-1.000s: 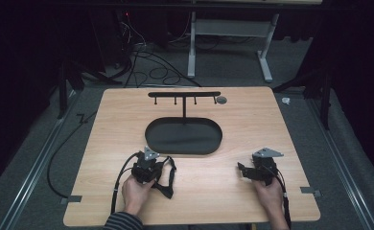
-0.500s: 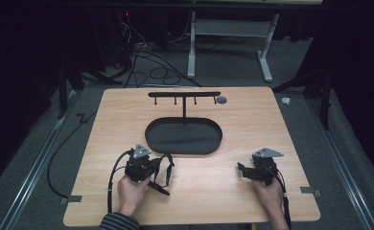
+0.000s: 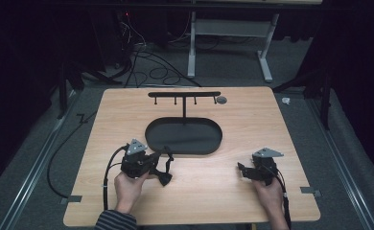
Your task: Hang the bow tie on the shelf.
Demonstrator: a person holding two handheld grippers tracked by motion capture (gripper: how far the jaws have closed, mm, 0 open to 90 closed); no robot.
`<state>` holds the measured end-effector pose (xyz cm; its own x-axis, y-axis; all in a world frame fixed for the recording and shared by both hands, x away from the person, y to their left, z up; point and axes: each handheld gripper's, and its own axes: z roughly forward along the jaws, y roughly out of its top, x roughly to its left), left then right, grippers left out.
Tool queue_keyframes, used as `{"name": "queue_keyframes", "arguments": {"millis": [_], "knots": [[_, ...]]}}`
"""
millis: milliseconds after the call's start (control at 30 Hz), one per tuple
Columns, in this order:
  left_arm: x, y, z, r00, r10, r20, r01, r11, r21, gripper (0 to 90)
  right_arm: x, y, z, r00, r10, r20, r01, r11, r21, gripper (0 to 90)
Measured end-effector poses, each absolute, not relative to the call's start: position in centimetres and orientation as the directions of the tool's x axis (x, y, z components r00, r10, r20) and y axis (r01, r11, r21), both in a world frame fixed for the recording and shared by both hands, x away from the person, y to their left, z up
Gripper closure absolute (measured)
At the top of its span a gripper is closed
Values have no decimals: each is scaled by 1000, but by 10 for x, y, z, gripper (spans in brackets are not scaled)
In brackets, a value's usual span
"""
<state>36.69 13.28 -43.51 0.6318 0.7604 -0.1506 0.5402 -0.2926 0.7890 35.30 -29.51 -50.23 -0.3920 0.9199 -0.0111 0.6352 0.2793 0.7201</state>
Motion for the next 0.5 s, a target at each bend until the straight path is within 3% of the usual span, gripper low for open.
{"name": "queue_keyframes", "arguments": {"millis": [500], "knots": [[373,132,-414,649,752,-118,496,-300,815,880,353,-295,-502,-392,920,-13,635,281,719,293]]}}
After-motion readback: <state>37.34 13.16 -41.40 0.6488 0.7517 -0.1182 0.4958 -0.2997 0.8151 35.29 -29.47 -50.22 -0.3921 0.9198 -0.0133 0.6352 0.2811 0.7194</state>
